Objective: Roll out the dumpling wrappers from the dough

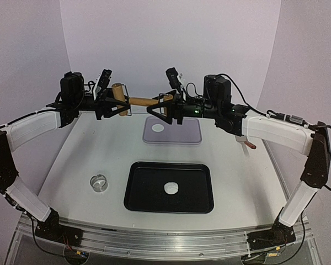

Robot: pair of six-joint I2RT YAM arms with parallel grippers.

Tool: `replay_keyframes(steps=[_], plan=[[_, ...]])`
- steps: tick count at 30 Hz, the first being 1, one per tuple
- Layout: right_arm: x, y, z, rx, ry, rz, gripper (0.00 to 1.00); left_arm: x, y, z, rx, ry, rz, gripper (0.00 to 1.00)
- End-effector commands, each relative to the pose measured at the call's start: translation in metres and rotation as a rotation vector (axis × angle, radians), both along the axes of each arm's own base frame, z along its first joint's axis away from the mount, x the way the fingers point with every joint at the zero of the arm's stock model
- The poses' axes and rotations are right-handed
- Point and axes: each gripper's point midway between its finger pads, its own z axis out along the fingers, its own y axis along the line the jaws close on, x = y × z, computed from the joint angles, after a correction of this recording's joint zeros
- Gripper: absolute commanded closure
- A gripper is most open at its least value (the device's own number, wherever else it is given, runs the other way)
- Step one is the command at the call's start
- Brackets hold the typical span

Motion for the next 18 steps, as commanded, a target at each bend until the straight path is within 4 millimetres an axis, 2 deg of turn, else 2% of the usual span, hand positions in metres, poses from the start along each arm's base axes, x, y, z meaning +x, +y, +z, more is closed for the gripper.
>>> replay_keyframes(steps=[1, 9, 11, 15, 18], plan=[[-0.0061, 0.0046, 0.0280, 0.050, -0.064, 0.009, 0.37, -0.0151, 0.0031, 0.0229, -0.034, -0.086, -0.023, 1.00], [-0.0064, 0.0066, 0.0307, 0.052, -0.084, -0.009, 0.41, -0.0148, 0.0033, 0.0227, -0.032, -0.091, -0.019, 1.00], [-0.0054, 0.0078, 0.0319, 0.052, -0.102, -0.012, 0.46, -0.0154, 0.0034, 0.0235, -0.033, -0.094, -0.020, 1.00], [-0.0020, 0.0088, 0.0350, 0.056, -0.109, -0.029, 0.66, -0.0149, 0.0033, 0.0234, -0.032, -0.098, -0.019, 1.00], [0.0017, 0.0078, 0.0365, 0.057, -0.110, -0.055, 0.86, -0.0154, 0.0032, 0.0223, -0.029, -0.093, -0.020, 1.00]])
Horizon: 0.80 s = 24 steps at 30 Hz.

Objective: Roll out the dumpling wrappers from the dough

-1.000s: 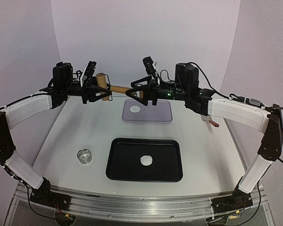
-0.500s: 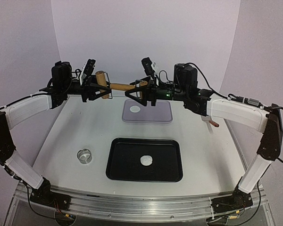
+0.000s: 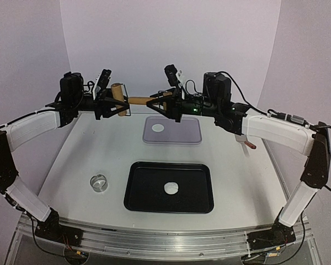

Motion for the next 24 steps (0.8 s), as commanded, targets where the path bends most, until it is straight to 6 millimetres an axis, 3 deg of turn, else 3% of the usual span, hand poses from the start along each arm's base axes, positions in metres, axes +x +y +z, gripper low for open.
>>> replay_keyframes(steps=[1, 2, 9, 10, 11, 13, 14, 19, 22, 24], plan=[[0.003, 0.003, 0.025, 0.051, -0.039, -0.034, 0.94, -0.018, 0.001, 0.023, -0.032, -0.103, -0.030, 1.00], [0.004, 0.003, 0.024, 0.050, -0.040, -0.042, 1.00, -0.017, 0.001, 0.023, -0.032, -0.097, -0.028, 1.00], [0.007, -0.002, -0.003, -0.058, -0.008, -0.076, 1.00, -0.013, -0.001, 0.021, -0.030, -0.075, -0.026, 1.00], [0.009, -0.005, -0.009, -0.090, 0.002, -0.093, 1.00, -0.010, -0.001, 0.019, -0.024, -0.059, -0.016, 0.93], [0.010, -0.009, -0.016, -0.128, 0.005, -0.119, 1.00, -0.006, -0.002, 0.015, -0.015, -0.041, -0.006, 0.72], [0.013, -0.023, -0.034, -0.232, 0.001, -0.175, 1.00, 0.000, -0.003, 0.006, 0.010, -0.014, 0.016, 0.10], [0.015, -0.032, -0.043, -0.289, -0.012, -0.214, 1.00, 0.003, -0.004, 0.001, 0.024, -0.017, 0.024, 0.01], [0.014, -0.092, -0.093, -0.632, -0.028, -0.360, 1.00, 0.014, -0.004, -0.035, 0.143, -0.009, 0.051, 0.00], [0.010, -0.122, -0.118, -0.806, -0.047, -0.401, 1.00, 0.035, -0.004, -0.076, 0.274, 0.079, 0.115, 0.01], [0.005, -0.137, -0.134, -0.908, -0.058, -0.419, 1.00, 0.054, -0.006, -0.105, 0.389, 0.122, 0.168, 0.06]])
